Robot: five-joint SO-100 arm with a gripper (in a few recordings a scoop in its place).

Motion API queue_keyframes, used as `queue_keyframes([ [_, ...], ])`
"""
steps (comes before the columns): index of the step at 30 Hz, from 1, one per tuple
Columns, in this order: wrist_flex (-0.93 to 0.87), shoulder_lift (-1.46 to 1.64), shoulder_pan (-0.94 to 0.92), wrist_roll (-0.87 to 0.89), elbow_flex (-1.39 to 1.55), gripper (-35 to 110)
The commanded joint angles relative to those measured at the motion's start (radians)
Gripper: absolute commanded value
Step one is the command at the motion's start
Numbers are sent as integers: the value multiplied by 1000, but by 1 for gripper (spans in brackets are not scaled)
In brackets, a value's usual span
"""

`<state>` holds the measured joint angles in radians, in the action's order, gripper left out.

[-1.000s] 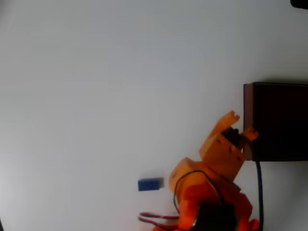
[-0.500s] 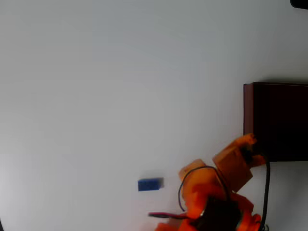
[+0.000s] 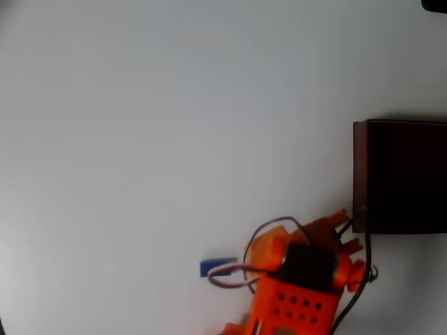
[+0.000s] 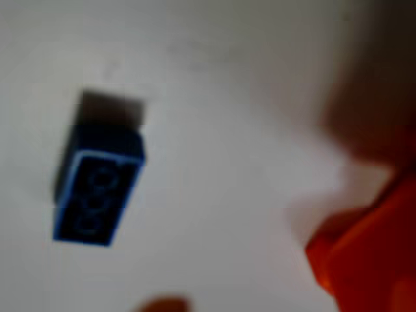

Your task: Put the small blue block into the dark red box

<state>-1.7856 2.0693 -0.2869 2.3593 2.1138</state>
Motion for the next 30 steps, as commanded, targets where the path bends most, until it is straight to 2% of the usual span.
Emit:
queue_keyframes([
  [1,-11,-5,51,80,12,18],
  [4,14,11,94,126,29,20],
  [11,279,150,227,295,258,23],
  [30,353,215,405,554,371,23],
])
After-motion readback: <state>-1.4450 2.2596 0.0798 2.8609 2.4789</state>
